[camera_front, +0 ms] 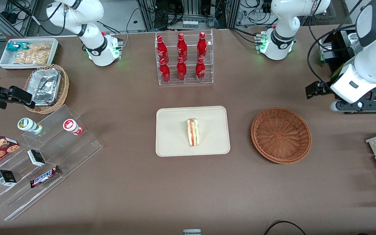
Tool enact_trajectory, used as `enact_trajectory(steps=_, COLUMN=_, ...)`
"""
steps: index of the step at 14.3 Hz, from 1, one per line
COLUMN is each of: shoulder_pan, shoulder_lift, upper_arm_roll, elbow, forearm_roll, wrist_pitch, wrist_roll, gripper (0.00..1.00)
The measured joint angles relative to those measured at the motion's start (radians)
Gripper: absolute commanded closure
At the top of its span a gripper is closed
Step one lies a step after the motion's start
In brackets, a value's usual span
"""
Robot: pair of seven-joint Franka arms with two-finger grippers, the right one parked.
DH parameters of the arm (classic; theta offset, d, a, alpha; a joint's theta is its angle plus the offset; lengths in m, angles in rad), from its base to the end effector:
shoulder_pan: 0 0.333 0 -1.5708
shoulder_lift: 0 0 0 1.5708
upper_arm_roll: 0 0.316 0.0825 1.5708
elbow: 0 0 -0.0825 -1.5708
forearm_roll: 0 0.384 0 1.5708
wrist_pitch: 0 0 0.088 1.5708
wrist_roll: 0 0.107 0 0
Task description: Place sandwich from basket to tray
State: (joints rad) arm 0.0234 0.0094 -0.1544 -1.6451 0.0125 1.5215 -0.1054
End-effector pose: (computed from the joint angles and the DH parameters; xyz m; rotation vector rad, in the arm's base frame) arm 0.5436 -0.0698 0.5807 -3.1080 0.0403 0.2034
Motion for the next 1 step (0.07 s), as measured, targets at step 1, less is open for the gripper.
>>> enact_trajectory(steps=1, shoulder_pan=0.0, shoulder_lift=-0.007, upper_arm_roll=0.007, elbow=0.002, forearm_roll=0.0, wrist_pitch=0.0, wrist_roll=0.0, gripper=0.0)
